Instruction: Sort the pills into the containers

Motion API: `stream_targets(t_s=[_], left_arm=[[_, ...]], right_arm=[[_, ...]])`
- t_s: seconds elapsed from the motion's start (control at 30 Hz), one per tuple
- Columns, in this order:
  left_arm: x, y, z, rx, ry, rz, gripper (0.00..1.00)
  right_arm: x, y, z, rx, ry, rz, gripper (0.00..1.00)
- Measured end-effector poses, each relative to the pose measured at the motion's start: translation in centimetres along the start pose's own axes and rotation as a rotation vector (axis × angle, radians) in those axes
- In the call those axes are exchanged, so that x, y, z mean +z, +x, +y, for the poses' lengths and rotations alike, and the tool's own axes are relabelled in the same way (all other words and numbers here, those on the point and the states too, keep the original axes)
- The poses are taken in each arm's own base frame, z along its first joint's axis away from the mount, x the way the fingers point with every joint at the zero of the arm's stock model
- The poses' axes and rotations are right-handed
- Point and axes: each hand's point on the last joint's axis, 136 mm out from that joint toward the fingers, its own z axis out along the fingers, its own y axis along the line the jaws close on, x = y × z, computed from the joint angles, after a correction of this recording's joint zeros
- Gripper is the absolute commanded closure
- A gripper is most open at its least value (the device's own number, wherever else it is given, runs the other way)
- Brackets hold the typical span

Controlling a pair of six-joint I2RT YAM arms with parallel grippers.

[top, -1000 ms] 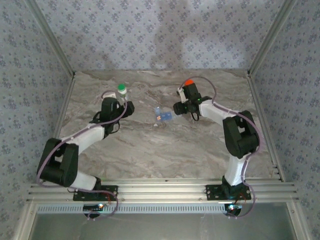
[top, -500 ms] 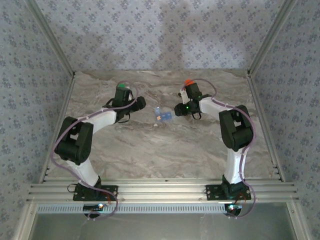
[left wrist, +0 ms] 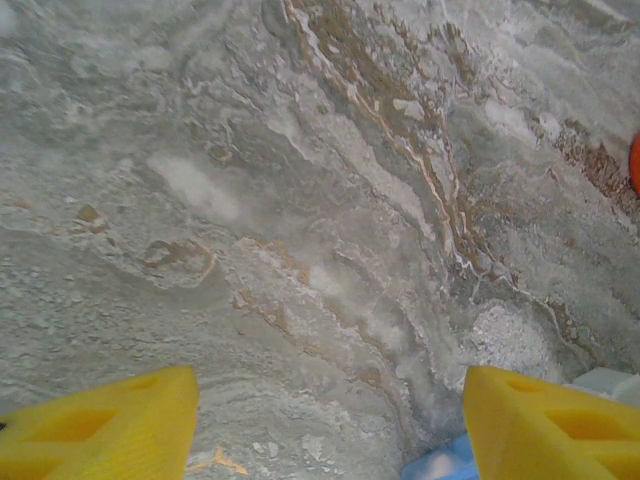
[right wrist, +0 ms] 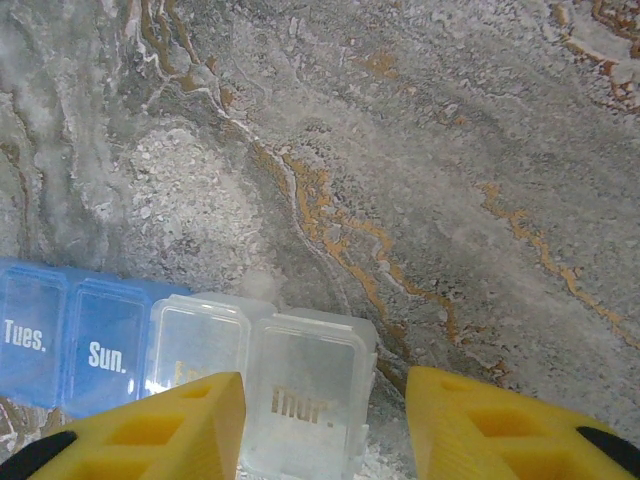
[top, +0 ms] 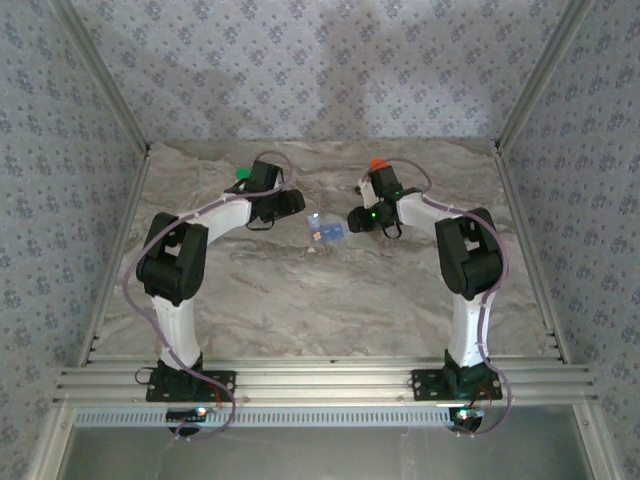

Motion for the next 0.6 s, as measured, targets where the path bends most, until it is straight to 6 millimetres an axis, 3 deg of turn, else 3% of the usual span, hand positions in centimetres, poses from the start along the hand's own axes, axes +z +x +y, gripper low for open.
stream_targets(t_s=[0.33, 0.6], left_arm=[[1.0, 2.4, -1.4, 0.045, -0.007, 0.105, 0.36], [0.9, 2.9, -2.0, 0.053, 0.018, 0.136, 0.39]], right_arm=[[0.0, 0.0, 0.0, 0.001, 0.000, 0.003, 0.54], [0.0, 0.0, 0.0, 0.001, -0.002, 0.005, 0.55]])
